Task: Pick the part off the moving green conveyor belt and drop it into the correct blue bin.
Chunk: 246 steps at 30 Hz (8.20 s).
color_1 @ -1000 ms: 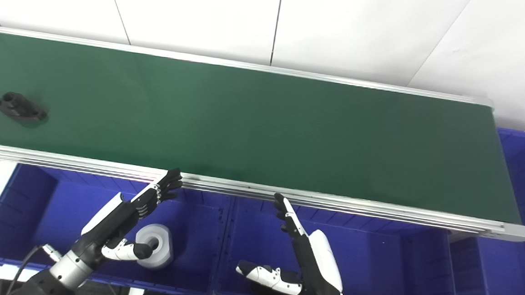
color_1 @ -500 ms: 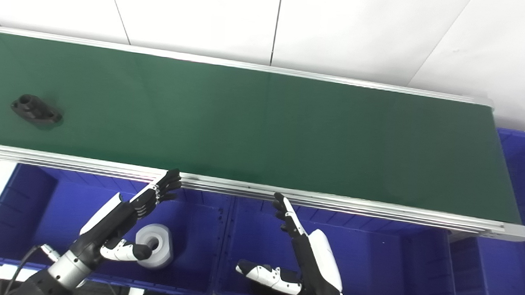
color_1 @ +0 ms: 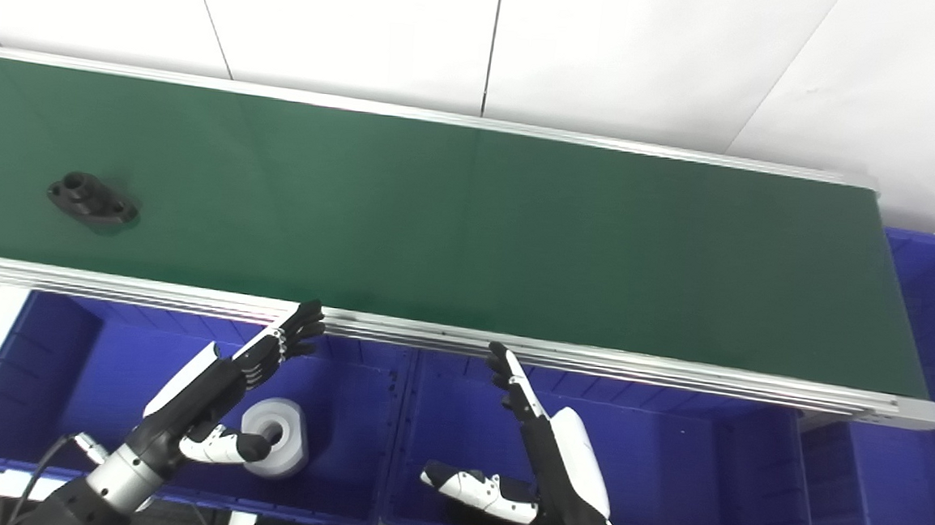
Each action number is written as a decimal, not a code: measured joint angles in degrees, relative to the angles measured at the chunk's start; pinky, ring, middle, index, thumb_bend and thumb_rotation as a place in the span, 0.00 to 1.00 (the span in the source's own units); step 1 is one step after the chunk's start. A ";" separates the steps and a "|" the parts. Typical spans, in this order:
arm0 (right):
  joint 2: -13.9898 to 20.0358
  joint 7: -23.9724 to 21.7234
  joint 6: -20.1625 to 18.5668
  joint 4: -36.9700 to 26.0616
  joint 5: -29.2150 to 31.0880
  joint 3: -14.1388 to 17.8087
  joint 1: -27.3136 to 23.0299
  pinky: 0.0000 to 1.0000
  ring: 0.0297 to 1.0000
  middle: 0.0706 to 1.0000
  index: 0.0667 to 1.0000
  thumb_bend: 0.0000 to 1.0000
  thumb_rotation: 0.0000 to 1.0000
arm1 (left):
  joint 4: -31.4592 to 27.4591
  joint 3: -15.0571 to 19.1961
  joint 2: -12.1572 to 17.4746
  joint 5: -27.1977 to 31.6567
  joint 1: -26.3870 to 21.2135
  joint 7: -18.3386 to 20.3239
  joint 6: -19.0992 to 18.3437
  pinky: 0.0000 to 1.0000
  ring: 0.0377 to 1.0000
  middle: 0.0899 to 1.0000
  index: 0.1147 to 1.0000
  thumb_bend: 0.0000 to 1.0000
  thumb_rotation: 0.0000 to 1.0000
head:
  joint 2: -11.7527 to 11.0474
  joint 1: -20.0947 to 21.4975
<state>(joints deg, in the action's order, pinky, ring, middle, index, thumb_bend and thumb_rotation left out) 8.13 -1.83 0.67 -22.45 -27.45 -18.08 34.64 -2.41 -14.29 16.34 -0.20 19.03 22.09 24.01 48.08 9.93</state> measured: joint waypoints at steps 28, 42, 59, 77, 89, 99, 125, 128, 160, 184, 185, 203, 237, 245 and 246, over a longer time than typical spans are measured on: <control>2.34 2.24 7.08 5.90 2.89 1.86 -0.17 0.80 0.88 0.92 0.98 0.89 0.59 | 3.65 -2.31 -2.64 -2.67 0.04 -0.81 0.47 0.89 0.94 0.98 0.98 0.84 0.70 | -8.79 -15.73; 2.21 2.29 8.85 6.66 2.99 2.25 -0.16 0.79 0.87 0.91 0.97 0.90 0.59 | 4.00 -3.30 -2.57 -4.05 0.00 -2.84 0.50 0.90 0.95 0.99 0.99 0.83 0.71 | -9.49 -14.06; 0.63 4.97 14.88 8.22 5.42 4.07 -0.56 0.83 0.90 0.93 0.97 0.91 0.52 | 6.06 -4.18 -1.77 -3.74 -0.99 -3.50 0.62 0.93 0.97 1.00 1.00 0.84 0.72 | -10.11 -5.10; -6.85 2.59 6.18 -2.16 0.43 5.62 -12.61 0.79 0.85 0.88 0.93 0.85 0.54 | 7.67 -3.93 -0.69 -2.65 -2.86 -2.86 0.68 0.95 0.98 1.00 1.00 0.86 0.81 | -10.81 6.84; -7.19 -1.71 -3.40 0.41 -8.37 5.14 -24.37 0.75 0.82 0.84 0.89 0.77 0.46 | 9.84 -3.87 0.53 -2.01 -4.88 -2.51 0.71 0.99 1.00 1.00 1.00 0.87 0.81 | -11.51 12.65; -6.63 -5.82 -8.93 4.84 -16.35 2.52 -33.19 0.74 0.80 0.81 0.85 0.78 0.43 | 9.32 -3.75 0.69 -1.41 -4.58 -0.84 0.71 0.99 0.99 1.00 1.00 0.86 0.81 | -11.34 12.49; -4.17 -6.62 -10.77 23.76 -19.31 -3.79 -45.55 0.77 0.77 0.78 0.82 0.78 0.40 | 5.54 -6.74 2.69 -2.95 -2.72 0.54 0.75 0.98 0.99 1.00 1.00 0.89 0.77 | -10.90 10.11; -4.08 -6.20 -10.76 25.84 -19.39 -4.79 -45.94 0.77 0.77 0.78 0.82 0.78 0.37 | 5.54 -6.87 2.68 -2.79 -2.87 0.53 0.75 0.98 0.99 1.00 1.00 0.90 0.77 | -10.90 9.93; -0.40 2.57 -10.52 37.17 -25.55 -14.09 -53.00 0.58 0.56 0.57 0.65 0.70 0.02 | 5.11 -5.17 0.59 -0.20 -1.39 1.44 0.76 0.98 0.99 1.00 1.00 0.91 0.78 | -9.49 9.49; 6.46 -0.17 -10.24 30.26 -27.79 -16.40 -50.07 0.22 0.28 0.44 0.45 0.53 0.00 | 2.92 -4.91 0.49 -1.18 -0.59 1.02 0.76 1.00 1.00 1.00 1.00 0.91 0.80 | -6.68 9.40; 6.65 -0.21 -10.23 30.09 -27.81 -16.40 -49.99 0.22 0.28 0.44 0.45 0.52 0.00 | 2.92 -4.85 0.51 -1.18 -0.58 1.03 0.76 1.00 1.00 1.00 1.00 0.90 0.80 | -6.42 9.32; 5.96 -5.98 -11.64 12.27 -28.48 -11.51 -37.73 0.23 0.25 0.43 0.45 0.53 0.00 | 2.91 -2.85 0.70 -0.01 -0.49 1.86 0.76 0.95 0.98 1.00 1.00 0.85 0.76 | -5.98 9.32; 6.50 -21.94 -11.66 -0.59 -33.01 -6.75 -17.09 0.18 0.24 0.43 0.45 0.53 0.00 | -0.80 0.90 -0.68 2.34 0.91 2.83 0.79 0.91 0.95 0.98 0.98 0.83 0.77 | 1.32 8.00; 6.57 -29.30 -12.30 5.28 -36.42 -7.78 -20.30 0.22 0.29 0.44 0.60 0.55 0.00 | -1.03 0.99 -0.63 2.34 1.05 2.76 0.79 0.89 0.94 0.97 0.98 0.84 0.76 | 1.76 8.17; 6.48 -29.31 -12.30 5.48 -36.74 -7.83 -20.30 0.23 0.31 0.44 0.65 0.56 0.00 | -1.09 1.01 -0.62 2.34 1.17 2.76 0.79 0.89 0.94 0.97 0.98 0.84 0.76 | 1.76 8.17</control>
<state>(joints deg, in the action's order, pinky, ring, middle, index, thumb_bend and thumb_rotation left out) 14.61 -31.14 -11.63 -16.97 -64.19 -25.91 14.34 -3.50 -13.28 15.72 2.14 20.20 24.85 24.79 49.83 18.11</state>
